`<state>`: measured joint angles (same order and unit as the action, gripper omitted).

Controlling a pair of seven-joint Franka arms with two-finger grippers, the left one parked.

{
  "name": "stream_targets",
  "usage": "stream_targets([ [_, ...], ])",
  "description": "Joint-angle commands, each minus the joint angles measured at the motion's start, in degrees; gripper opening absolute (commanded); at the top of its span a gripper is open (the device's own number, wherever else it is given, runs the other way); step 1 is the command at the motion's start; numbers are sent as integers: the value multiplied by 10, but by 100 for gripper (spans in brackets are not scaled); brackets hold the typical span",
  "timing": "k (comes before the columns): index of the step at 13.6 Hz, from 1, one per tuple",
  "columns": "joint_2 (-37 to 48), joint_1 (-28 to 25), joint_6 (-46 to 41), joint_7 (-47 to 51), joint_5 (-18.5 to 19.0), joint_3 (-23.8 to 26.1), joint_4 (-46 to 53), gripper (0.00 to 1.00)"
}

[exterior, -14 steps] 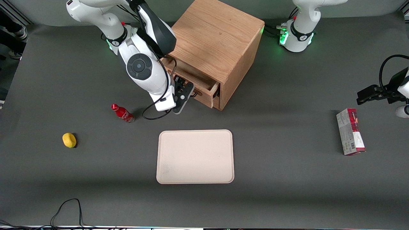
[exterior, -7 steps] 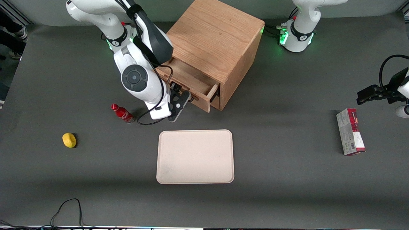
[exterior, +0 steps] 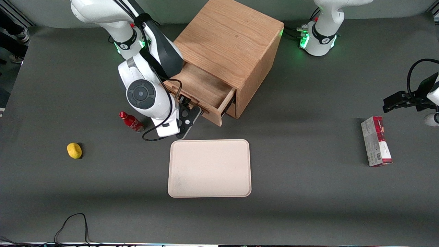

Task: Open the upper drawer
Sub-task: 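Pull the upper drawer outward from the cabinet with the right gripper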

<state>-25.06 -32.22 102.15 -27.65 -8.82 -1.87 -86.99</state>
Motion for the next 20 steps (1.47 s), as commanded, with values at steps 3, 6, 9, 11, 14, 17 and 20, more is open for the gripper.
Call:
stream_targets([
  [3,-24,19,-14,-14,22,0,38,100],
  [6,-34,30,-15,-15,29,1,51,100],
  [9,-41,43,-15,-15,29,1,54,100],
  [11,-50,49,-17,-16,29,1,68,100],
  [14,-58,60,-17,-15,30,1,80,100],
  [17,-70,73,-33,-33,29,1,98,100],
  [20,-83,85,-46,-40,35,1,122,100],
])
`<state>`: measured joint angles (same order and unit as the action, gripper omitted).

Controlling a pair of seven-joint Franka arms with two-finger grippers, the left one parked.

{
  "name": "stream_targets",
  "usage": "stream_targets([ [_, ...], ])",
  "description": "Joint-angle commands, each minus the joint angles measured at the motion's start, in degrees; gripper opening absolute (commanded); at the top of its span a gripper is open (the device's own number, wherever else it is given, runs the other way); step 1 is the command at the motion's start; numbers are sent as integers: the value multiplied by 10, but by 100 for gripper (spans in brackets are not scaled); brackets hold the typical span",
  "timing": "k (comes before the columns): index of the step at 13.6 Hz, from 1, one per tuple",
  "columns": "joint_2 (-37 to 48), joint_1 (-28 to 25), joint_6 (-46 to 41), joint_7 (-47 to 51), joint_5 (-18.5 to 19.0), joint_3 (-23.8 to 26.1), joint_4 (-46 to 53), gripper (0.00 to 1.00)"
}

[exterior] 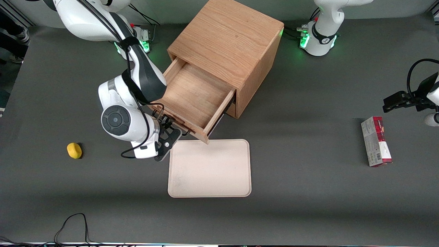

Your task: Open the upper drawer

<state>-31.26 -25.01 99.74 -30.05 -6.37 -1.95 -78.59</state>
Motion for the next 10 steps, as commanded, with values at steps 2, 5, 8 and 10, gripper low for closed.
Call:
stream_targets([
  [2,-22,20,-22,-17,12,2,41,100],
  [5,-24,22,-21,-17,12,2,46,100],
  [8,-28,22,-22,-16,13,2,50,100],
  [10,-19,22,-25,-10,10,2,54,100],
])
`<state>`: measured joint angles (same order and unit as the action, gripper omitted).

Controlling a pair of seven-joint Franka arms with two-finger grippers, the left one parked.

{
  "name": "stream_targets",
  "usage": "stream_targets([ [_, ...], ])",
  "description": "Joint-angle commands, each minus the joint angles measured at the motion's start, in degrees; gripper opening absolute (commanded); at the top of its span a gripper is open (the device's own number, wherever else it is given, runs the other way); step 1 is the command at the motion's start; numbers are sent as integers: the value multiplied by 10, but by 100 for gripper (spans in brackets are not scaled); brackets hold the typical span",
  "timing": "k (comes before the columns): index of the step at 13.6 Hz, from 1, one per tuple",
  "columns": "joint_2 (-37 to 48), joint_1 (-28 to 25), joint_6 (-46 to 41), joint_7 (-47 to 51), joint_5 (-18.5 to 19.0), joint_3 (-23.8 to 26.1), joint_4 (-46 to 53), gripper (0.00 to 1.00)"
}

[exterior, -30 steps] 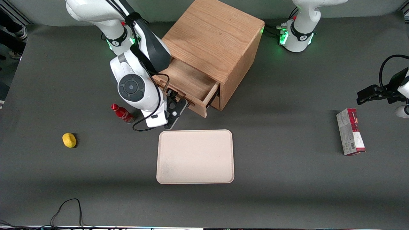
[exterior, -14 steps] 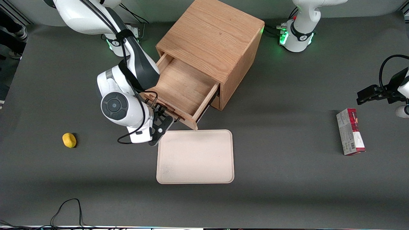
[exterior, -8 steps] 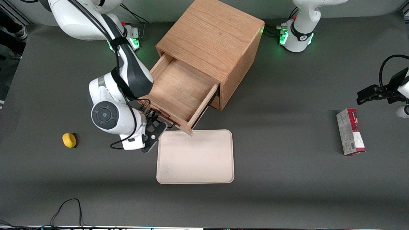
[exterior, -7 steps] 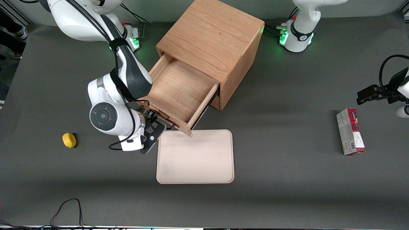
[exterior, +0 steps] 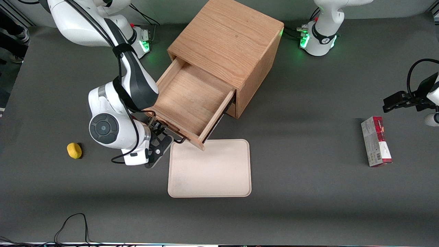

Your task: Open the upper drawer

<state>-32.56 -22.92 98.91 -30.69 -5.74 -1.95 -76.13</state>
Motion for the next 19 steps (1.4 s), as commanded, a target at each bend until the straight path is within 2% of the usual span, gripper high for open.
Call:
stream_targets([
  [1,1,2,-17,-2,2,1,32,100],
  [5,46,5,-57,37,5,-3,75,100],
  [9,112,7,-110,132,7,-57,75,100],
  [13,166,6,-176,218,64,-102,60,100],
  [16,202,7,-160,251,59,-147,29,100],
  [19,266,72,-97,277,45,-124,-72,100],
])
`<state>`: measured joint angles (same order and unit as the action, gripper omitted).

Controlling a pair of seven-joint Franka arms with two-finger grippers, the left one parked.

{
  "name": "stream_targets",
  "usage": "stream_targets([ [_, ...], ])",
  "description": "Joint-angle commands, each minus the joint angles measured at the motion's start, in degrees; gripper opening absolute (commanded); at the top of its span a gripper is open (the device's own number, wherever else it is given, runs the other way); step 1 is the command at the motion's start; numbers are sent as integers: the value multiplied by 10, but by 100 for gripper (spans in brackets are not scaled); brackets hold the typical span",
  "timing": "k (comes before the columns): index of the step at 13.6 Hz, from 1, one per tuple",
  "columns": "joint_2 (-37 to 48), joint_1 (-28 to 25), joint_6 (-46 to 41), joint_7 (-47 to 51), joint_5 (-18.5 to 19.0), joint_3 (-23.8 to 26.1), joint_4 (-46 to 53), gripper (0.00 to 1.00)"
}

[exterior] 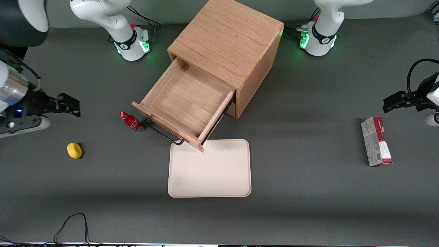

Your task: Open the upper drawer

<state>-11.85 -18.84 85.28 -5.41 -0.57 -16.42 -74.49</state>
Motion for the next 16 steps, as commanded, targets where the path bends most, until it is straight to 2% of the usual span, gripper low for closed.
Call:
stream_targets([
  [1,73,59,49,23,-8,44,-109,100],
  [7,106,199,80,23,-2,158,-158,100],
  [14,97,198,70,47,-2,159,-144,100],
  [16,96,182,70,47,-1,149,-145,100],
])
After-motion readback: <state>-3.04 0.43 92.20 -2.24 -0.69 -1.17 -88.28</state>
